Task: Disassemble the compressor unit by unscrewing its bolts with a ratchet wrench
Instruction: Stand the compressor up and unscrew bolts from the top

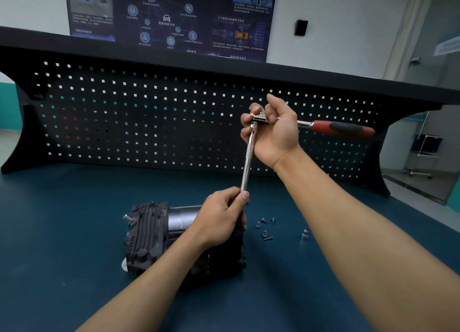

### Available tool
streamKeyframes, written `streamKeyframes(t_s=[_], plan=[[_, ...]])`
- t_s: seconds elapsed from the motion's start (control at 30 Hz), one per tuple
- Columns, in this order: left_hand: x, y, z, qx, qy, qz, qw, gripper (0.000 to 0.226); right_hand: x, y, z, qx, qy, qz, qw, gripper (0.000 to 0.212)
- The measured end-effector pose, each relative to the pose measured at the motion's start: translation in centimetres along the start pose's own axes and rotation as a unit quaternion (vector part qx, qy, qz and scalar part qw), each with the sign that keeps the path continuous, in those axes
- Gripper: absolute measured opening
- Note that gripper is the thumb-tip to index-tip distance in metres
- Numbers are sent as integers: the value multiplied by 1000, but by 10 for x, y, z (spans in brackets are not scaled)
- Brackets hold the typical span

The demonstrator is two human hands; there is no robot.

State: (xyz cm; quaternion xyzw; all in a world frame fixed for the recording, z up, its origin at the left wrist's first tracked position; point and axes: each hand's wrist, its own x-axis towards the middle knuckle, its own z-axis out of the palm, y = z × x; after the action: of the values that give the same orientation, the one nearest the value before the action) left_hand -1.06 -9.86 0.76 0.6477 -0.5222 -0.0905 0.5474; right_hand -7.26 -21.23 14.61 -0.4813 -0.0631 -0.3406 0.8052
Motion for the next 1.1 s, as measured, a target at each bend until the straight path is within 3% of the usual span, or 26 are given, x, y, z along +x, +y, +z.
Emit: streamKeyframes(t_s=[0.13, 0.27, 0.57, 0.8, 0.97, 1.03, 1.1], plan=[[2, -2, 2, 2, 12, -2, 1000, 31, -1, 0, -1, -121, 25, -46, 991, 52], [1, -3, 4, 10, 33, -3, 999, 34, 0, 7, 6, -279, 66, -118, 951, 38], [0, -2, 6, 51, 61, 3, 997, 37, 1, 18, 14, -436, 81, -224, 868, 39], [-3, 1, 8, 52, 76, 3, 996, 33, -9, 30, 28, -692, 108, -265, 663, 16], [-5, 1, 7, 40, 72, -8, 997, 28, -13, 41, 45, -812, 132, -259, 506, 30], [-5, 1, 7, 24, 78, -11, 997, 27, -13, 47, 51, -828, 140, -262, 475, 33], [-5, 1, 7, 6, 83, -14, 996, 27, -13, 50, 53, -831, 141, -266, 468, 32]])
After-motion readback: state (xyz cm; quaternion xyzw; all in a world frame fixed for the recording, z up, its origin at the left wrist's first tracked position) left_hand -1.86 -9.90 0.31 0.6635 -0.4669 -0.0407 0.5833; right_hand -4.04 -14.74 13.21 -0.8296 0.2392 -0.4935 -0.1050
